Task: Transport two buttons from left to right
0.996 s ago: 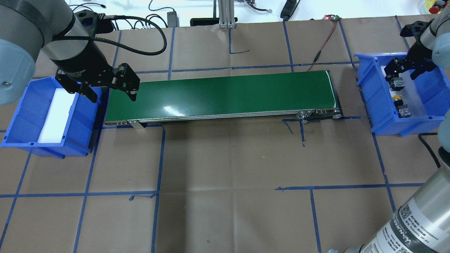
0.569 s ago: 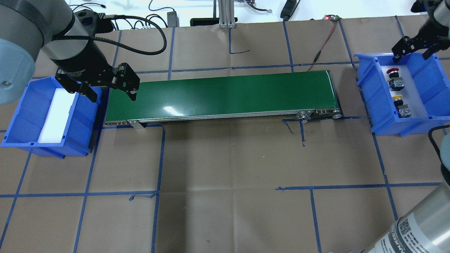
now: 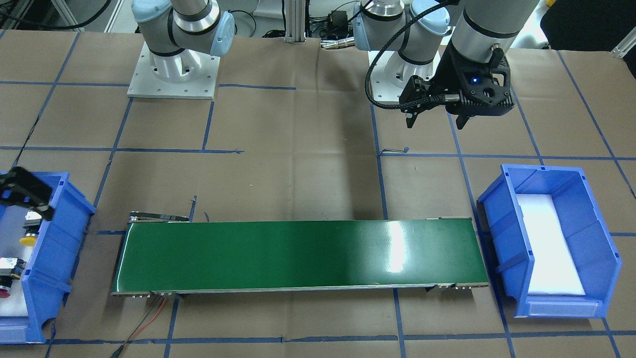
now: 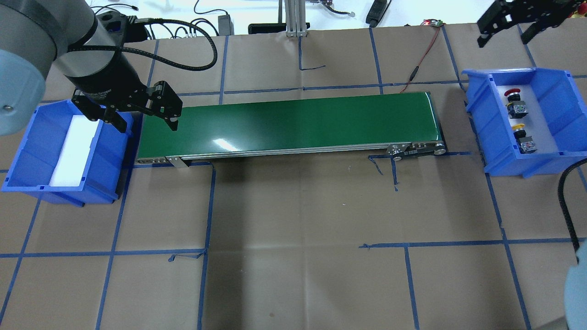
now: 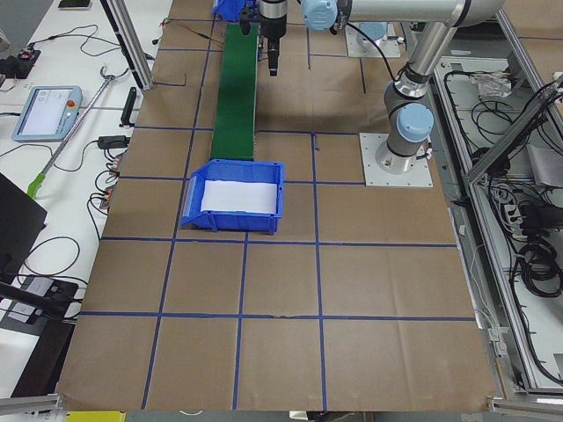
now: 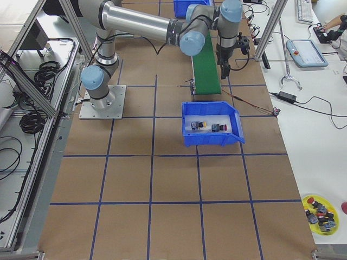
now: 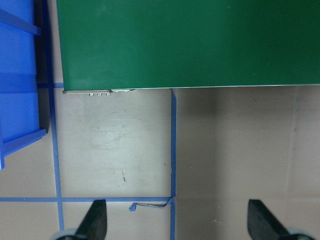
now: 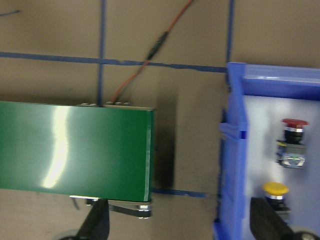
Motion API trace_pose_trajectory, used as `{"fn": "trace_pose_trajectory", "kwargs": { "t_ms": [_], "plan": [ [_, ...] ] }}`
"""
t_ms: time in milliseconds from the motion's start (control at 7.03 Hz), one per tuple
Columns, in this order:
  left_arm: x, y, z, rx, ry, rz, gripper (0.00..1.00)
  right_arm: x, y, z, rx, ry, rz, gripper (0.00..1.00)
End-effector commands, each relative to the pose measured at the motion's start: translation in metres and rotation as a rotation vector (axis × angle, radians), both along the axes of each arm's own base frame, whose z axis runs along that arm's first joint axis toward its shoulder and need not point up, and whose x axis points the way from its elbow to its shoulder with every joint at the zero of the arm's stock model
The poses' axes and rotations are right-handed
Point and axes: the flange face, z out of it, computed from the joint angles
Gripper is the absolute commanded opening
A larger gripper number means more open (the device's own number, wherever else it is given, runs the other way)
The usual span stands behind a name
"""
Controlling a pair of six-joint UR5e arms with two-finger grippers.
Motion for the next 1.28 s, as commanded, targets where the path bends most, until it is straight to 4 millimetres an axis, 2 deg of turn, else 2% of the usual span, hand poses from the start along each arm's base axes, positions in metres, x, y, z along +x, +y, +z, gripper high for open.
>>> {"fn": "trace_pose_trajectory", "kwargs": {
  "t_ms": [0, 142, 285, 712, 1139],
  "plan": [
    [0.0, 0.0, 0.001, -0.001, 0.0, 0.0, 1.0, 0.079, 0.062, 0.016, 0.072, -0.078, -0.182, 1.0],
    [0.0, -0.001, -0.001, 0.002, 0.0, 0.0, 1.0, 0.115, 0.103, 0.007, 0.065, -0.014, -0.136, 1.0],
    [0.0, 0.0, 0.0, 0.0, 0.0, 0.0, 1.0, 0.131, 0.124, 0.003, 0.003, -0.007, -0.107, 1.0],
    [0.0, -0.001, 0.002, -0.005, 0.0, 0.0, 1.0, 0.165, 0.14, 0.004, -0.01, 0.089, -0.076, 1.0],
    [0.0, 0.0, 0.002, -0.003, 0.0, -0.001, 1.0, 0.166, 0.136, 0.003, -0.007, 0.091, -0.107, 1.0]
  ]
}}
